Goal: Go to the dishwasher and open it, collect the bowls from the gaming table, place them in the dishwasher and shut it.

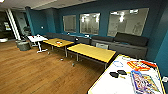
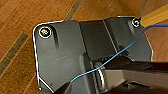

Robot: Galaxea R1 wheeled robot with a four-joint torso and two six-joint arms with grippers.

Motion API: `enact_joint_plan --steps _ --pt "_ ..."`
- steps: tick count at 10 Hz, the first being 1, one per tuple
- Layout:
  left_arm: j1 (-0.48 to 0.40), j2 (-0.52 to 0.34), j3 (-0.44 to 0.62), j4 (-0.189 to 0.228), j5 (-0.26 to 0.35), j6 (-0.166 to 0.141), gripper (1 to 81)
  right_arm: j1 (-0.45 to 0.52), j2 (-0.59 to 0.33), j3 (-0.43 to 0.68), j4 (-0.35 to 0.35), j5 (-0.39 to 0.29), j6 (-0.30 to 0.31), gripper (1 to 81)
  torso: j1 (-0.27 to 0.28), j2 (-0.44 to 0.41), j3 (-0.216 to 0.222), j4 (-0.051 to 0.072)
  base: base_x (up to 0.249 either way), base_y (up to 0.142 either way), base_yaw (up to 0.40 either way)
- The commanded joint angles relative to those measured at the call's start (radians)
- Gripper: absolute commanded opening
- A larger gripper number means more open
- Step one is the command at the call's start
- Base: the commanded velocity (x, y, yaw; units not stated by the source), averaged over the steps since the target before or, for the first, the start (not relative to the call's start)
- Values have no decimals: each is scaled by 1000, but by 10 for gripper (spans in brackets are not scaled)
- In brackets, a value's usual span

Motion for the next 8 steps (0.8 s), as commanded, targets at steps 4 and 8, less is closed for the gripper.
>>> enact_joint_plan --steps 4,8 --pt "-44 -2 2 12 50 4 811 46 1 7 -8 -58 -4 811 0 0 0 0 0 0 0" --pt "-46 -2 2 12 50 4 811 46 1 7 -8 -58 -4 811 0 0 0 0 0 0 -111"
